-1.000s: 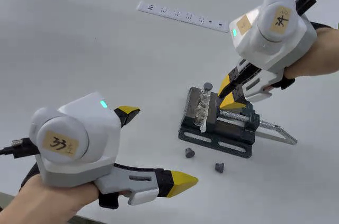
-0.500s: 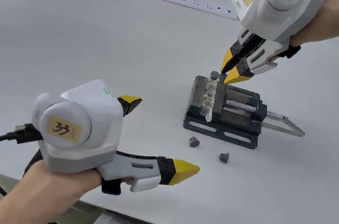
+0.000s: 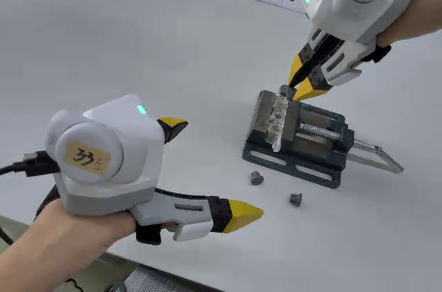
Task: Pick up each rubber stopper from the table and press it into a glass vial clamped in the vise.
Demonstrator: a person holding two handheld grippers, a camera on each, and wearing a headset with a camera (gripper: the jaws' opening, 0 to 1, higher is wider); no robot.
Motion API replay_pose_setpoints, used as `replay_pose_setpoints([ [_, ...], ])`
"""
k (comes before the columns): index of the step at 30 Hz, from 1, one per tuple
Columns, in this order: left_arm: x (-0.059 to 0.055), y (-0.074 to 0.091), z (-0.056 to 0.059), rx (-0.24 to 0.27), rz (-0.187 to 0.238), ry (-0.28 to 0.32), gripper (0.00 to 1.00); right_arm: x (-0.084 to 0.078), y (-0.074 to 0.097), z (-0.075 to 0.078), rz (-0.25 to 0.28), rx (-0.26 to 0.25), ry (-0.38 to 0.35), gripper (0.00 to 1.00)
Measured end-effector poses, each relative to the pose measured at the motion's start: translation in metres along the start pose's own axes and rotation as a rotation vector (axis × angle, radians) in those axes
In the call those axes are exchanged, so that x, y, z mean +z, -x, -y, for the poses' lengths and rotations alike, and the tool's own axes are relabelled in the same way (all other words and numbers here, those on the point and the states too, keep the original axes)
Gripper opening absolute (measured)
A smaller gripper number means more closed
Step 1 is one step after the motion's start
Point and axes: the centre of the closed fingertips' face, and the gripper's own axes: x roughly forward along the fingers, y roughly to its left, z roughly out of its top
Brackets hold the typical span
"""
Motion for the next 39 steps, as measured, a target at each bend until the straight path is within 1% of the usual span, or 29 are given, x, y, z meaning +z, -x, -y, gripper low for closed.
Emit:
replay_pose_setpoints([
  [14, -0.002, -0.004, -0.002, 0.002, -0.006, 0.013, 0.97, -0.001, -0.011, 0.001, -0.006, 0.024, 0.022, 0.06],
  [18, -0.004, -0.005, -0.002, 0.001, -0.007, 0.017, 0.97, -0.003, -0.014, 0.004, -0.009, 0.027, 0.02, 0.06],
  [27, -0.006, -0.006, -0.001, -0.001, -0.013, 0.023, 0.97, -0.003, -0.016, 0.003, -0.01, 0.03, 0.023, 0.06],
  [34, -0.008, -0.006, -0.004, 0.0, -0.013, 0.028, 0.97, -0.004, -0.016, 0.004, -0.01, 0.036, 0.02, 0.06],
  [39, -0.009, -0.006, -0.004, -0.001, -0.014, 0.029, 0.97, -0.004, -0.019, 0.004, -0.011, 0.038, 0.022, 0.06],
])
